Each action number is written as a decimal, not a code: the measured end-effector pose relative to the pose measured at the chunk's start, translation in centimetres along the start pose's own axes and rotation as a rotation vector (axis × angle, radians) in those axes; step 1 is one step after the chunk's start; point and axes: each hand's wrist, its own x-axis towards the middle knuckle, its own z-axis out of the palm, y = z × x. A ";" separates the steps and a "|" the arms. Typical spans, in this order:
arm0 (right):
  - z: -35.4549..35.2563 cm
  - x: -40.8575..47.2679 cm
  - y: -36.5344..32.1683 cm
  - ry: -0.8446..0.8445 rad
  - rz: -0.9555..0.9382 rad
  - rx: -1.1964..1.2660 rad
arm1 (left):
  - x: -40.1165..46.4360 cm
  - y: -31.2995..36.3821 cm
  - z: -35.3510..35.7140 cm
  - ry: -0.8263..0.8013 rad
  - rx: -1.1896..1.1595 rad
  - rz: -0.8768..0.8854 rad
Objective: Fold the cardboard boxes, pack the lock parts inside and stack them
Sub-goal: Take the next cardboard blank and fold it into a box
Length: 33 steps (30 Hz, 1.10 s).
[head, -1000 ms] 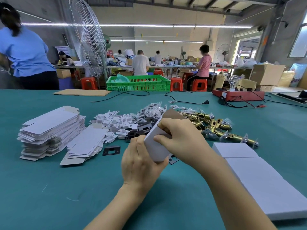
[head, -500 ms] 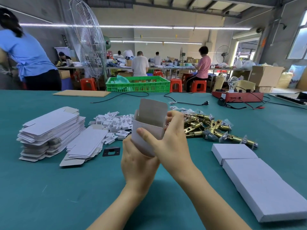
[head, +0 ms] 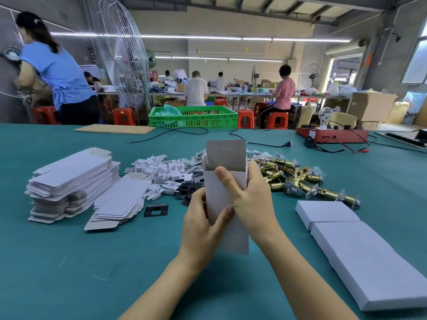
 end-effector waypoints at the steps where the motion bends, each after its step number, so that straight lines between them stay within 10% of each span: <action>1: -0.2 0.2 0.2 0.001 0.008 0.018 | 0.0 0.0 0.0 -0.011 -0.047 -0.013; 33: 0.4 0.6 1.3 -0.040 0.377 0.329 | 2.9 3.3 -0.7 -0.269 -0.756 -0.458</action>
